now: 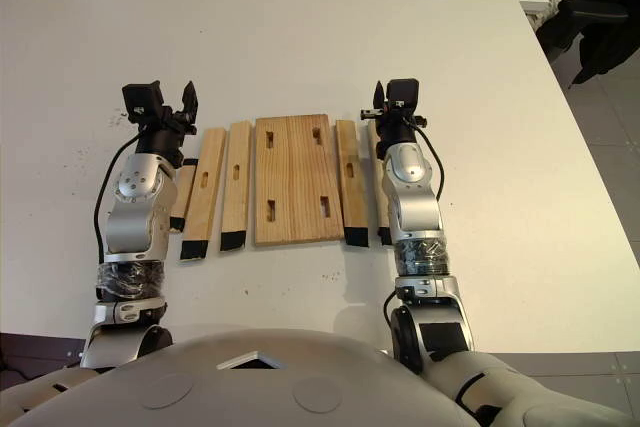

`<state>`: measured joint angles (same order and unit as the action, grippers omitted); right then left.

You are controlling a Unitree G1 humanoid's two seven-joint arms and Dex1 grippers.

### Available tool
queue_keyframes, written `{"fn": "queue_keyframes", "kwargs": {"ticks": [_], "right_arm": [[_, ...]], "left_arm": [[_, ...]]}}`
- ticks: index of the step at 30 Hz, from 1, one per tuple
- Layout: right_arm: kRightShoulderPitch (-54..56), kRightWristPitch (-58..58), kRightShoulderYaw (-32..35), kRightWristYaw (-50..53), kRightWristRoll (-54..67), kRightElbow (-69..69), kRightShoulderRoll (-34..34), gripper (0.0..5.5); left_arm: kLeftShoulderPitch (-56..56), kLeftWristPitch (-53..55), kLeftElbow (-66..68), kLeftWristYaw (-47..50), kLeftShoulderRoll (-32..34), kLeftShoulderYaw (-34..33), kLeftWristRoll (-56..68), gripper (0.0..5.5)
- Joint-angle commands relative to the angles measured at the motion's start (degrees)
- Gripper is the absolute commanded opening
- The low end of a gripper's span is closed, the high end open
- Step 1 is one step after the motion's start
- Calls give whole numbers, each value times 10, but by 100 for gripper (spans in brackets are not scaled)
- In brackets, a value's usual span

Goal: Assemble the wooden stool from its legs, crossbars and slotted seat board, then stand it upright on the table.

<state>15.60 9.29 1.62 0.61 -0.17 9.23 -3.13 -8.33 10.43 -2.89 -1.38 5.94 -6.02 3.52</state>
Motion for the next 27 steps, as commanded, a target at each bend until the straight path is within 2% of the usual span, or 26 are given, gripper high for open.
{"fn": "queue_keyframes", "kwargs": {"ticks": [1, 8, 13, 21, 27], "right_arm": [[19, 1, -1, -2, -5, 4, -5, 186], [19, 2, -2, -7, -7, 8, -5, 186], [19, -1, -1, -13, -2, 4, -1, 259], [15, 7, -6, -9, -13, 6, -1, 259], [-10, 17, 2, 2, -13, -24, -3, 259]], "left_arm": [[-3, 10, -6, 3, -3, 3, -1, 373], [0, 21, -10, 3, 1, 6, -9, 373], [2, 21, -8, 5, 4, 4, -10, 378], [7, 33, -21, 2, 9, 1, -8, 378], [76, 158, -151, -26, 34, -24, 28, 378]]}}
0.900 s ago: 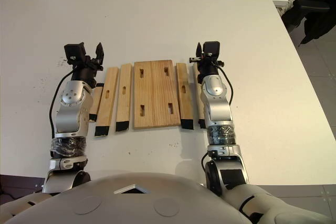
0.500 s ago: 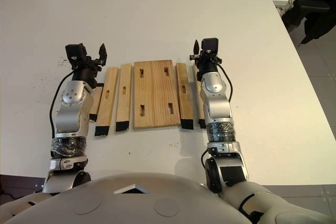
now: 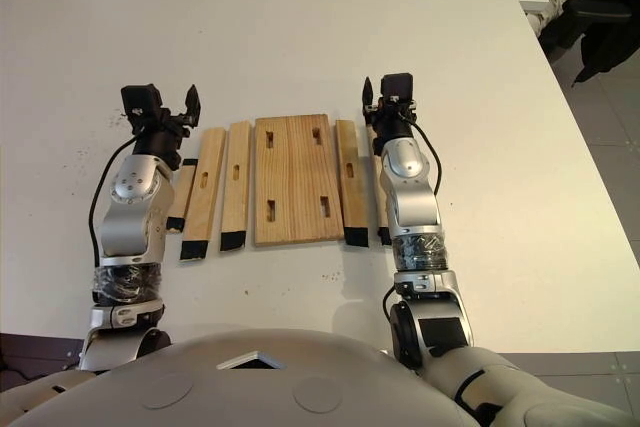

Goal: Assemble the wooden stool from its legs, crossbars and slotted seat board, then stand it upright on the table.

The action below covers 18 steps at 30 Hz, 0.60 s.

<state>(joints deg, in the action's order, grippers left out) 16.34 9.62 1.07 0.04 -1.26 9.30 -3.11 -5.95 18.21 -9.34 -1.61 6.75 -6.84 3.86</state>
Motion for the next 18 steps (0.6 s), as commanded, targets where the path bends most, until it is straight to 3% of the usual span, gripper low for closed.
{"fn": "queue_keyframes", "kwargs": {"ticks": [1, 7, 13, 18], "right_arm": [[-24, 15, 10, 11, -2, -30, -4, 259], [-31, 23, 14, 19, -3, -38, -3, 259], [-9, 19, 13, 12, -1, -16, -7, 259], [-7, 16, 9, 12, -3, -7, -4, 259]], "left_arm": [[71, 102, -116, -39, 41, -13, 28, 378], [89, 145, -167, -60, 65, -11, 37, 378], [65, 77, -148, -39, 37, 23, 12, 378], [97, 30, -132, -49, 51, 34, -13, 378]]}}
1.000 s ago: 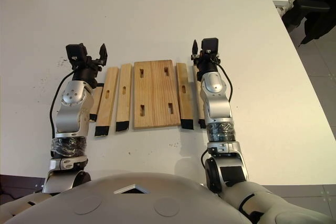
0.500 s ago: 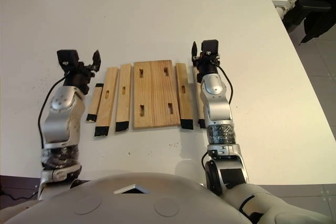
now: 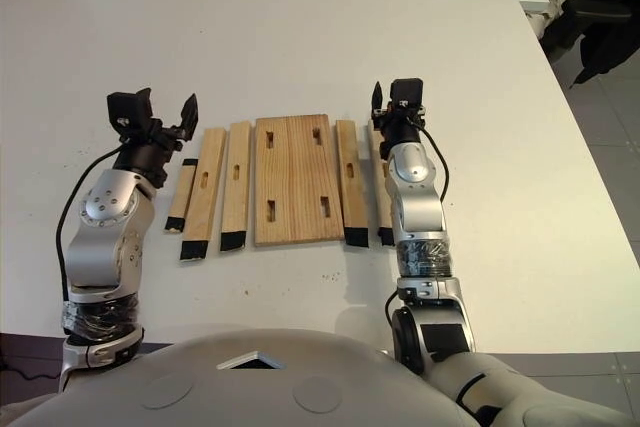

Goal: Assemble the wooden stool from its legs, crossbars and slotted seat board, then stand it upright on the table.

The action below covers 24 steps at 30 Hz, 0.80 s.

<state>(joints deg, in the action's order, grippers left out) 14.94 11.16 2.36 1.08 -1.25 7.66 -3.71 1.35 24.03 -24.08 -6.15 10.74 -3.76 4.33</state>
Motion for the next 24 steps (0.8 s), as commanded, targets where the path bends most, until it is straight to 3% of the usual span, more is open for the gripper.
{"fn": "queue_keyframes", "kwargs": {"ticks": [1, 10, 15, 24], "right_arm": [[7, 1, -6, 3, -4, 11, 4, 259], [8, 3, 0, 10, -5, 11, -1, 259], [-13, 12, 13, 23, -5, -17, -5, 259], [-78, 37, 11, 36, -7, -87, 3, 259]], "left_arm": [[23, -32, 21, -2, 8, 3, -19, 378], [29, -51, 43, 6, -3, 11, -31, 378], [88, 49, -3, -26, 24, -61, 31, 378], [172, 243, -137, -139, 129, -83, 128, 378]]}}
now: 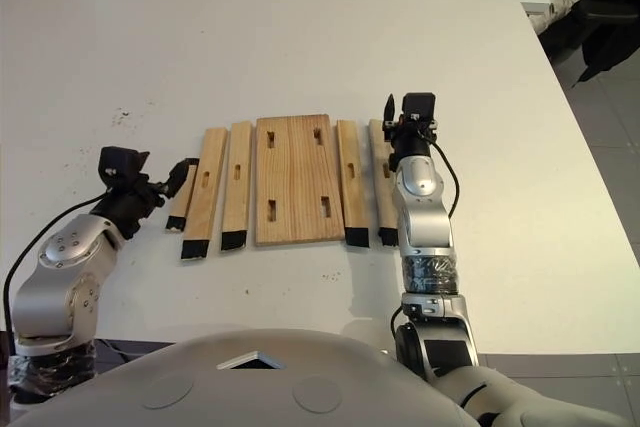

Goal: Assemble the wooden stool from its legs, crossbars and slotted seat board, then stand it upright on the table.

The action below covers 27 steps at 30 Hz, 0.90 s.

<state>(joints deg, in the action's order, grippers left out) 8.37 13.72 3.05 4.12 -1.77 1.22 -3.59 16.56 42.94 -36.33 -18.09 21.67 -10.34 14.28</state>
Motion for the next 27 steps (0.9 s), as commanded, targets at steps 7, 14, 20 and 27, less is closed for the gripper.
{"fn": "queue_keyframes", "kwargs": {"ticks": [7, 14, 20, 27], "right_arm": [[-12, 12, 16, 4, 2, -30, 1, 259], [-24, 15, 15, 0, 2, -43, 6, 259], [-25, 16, 15, 2, 2, -43, 9, 261], [-18, 14, 15, 0, -4, -19, 4, 261]], "left_arm": [[41, 82, -29, -30, 33, -17, 42, 378], [59, 60, -25, -39, 59, -29, 38, 378], [42, 54, -21, -35, 49, -41, 51, 351], [39, 66, -6, -16, 37, -44, 52, 268]]}}
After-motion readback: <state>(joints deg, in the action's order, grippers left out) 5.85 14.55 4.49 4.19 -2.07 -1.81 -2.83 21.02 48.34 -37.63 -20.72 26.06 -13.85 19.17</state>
